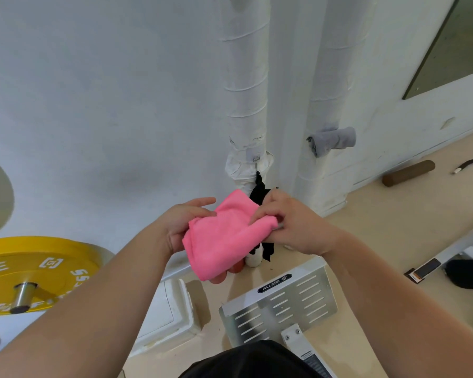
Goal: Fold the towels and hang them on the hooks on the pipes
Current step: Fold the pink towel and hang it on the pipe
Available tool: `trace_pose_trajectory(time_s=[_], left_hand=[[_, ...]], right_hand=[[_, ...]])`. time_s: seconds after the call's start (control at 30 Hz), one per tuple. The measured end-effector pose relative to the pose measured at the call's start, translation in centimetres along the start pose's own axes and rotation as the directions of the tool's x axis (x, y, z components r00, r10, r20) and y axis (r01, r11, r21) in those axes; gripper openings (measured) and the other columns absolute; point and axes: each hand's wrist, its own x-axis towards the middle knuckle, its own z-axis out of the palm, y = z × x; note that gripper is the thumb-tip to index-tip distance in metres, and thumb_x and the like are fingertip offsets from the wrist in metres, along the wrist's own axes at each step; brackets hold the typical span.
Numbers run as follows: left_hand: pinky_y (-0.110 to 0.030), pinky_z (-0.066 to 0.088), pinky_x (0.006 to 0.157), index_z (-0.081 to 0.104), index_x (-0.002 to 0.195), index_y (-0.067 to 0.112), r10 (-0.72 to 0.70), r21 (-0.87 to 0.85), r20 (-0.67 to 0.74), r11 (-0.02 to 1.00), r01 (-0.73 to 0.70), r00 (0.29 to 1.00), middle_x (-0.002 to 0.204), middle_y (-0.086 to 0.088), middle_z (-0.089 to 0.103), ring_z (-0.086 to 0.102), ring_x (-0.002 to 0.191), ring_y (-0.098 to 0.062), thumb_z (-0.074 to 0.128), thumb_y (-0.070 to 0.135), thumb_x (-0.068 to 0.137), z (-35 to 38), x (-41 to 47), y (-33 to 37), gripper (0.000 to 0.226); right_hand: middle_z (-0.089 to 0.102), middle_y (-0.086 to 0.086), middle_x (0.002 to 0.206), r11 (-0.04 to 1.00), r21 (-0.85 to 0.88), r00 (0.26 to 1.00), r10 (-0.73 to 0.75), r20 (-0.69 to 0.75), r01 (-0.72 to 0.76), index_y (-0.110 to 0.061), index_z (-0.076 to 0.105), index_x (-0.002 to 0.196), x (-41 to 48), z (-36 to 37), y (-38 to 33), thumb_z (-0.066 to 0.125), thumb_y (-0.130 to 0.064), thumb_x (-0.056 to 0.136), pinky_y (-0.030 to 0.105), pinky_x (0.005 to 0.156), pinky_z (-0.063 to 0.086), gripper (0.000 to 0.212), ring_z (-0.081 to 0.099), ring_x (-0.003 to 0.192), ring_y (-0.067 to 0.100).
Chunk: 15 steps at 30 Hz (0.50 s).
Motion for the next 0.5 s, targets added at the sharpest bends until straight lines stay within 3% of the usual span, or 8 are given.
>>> trace_pose_trajectory(time_s=[0.07, 0.17, 0.23, 0.3, 0.37, 0.5], left_hand=[[-0.047, 0.055, 0.097, 0.060, 0.136, 0.021, 0.051, 0.085, 0.028, 0.995, -0.053, 0.998, 0.125, -0.021, 0.070, 0.070, 0.111, -0.035, 0.062, -0.005, 0.092, 0.2, -0.2, -0.2, 0.051], [-0.061, 0.042, 0.106, 0.056, 0.137, 0.024, 0.179, 0.179, 0.083, 0.965, -0.191, 0.980, 0.121, -0.015, 0.073, 0.066, 0.115, -0.040, 0.060, -0.007, 0.094, 0.9, -0.7, -0.2, 0.053], [-0.059, 0.050, 0.095, 0.053, 0.139, 0.021, 0.252, 0.243, 0.095, 0.932, -0.268, 0.963, 0.115, -0.014, 0.076, 0.069, 0.107, -0.041, 0.060, -0.009, 0.094, 1.8, -1.0, 0.0, 0.054], [-0.043, 0.060, 0.078, 0.054, 0.139, 0.019, 0.316, 0.307, 0.104, 0.892, -0.333, 0.943, 0.107, -0.012, 0.078, 0.074, 0.093, -0.032, 0.062, -0.009, 0.093, 2.9, -1.5, 0.2, 0.054], [-0.038, 0.060, 0.075, 0.056, 0.134, 0.021, 0.357, 0.365, 0.126, 0.851, -0.378, 0.926, 0.105, -0.008, 0.079, 0.075, 0.090, -0.027, 0.062, -0.008, 0.094, 4.0, -2.0, 0.3, 0.050], [-0.030, 0.057, 0.066, 0.057, 0.127, 0.028, 0.433, 0.438, 0.140, 0.779, -0.448, 0.891, 0.102, -0.004, 0.077, 0.071, 0.083, -0.020, 0.062, -0.007, 0.091, 5.8, -2.6, -0.2, 0.051]], right_hand=[[0.048, -0.006, 0.128, 0.991, 0.130, 0.999, 0.031, 0.017, -0.033, -0.030, 0.076, 0.091, -0.2, -0.4, -0.2, 0.087, -0.010, 0.072, 0.013, 0.099, 0.039, 0.029, 0.050, 0.119, 0.002], [0.042, -0.011, 0.151, 0.911, 0.396, 0.992, 0.077, 0.103, -0.112, -0.028, 0.077, 0.090, -0.7, -0.8, 0.1, 0.085, -0.008, 0.077, 0.024, 0.110, 0.039, 0.025, 0.043, 0.137, 0.001], [0.052, -0.005, 0.144, 0.870, 0.478, 0.992, 0.097, 0.078, -0.123, -0.016, 0.077, 0.096, -0.8, -0.7, 0.5, 0.084, -0.010, 0.077, 0.026, 0.103, 0.047, 0.021, 0.054, 0.129, 0.006], [0.067, 0.005, 0.119, 0.856, 0.500, 0.989, 0.146, 0.016, -0.134, -0.007, 0.076, 0.098, -0.7, -0.3, 0.8, 0.083, -0.010, 0.078, 0.028, 0.091, 0.053, 0.022, 0.066, 0.108, 0.011], [0.072, 0.016, 0.104, 0.830, 0.535, 0.974, 0.221, -0.053, -0.160, -0.005, 0.073, 0.103, -0.3, 0.1, 0.8, 0.082, -0.011, 0.082, 0.035, 0.086, 0.056, 0.023, 0.069, 0.095, 0.015], [0.071, 0.006, 0.119, 0.759, 0.643, 0.939, 0.285, -0.192, -0.099, -0.022, 0.069, 0.119, 0.2, 0.4, 1.2, 0.079, -0.025, 0.080, 0.033, 0.090, 0.056, 0.041, 0.068, 0.110, 0.018]])
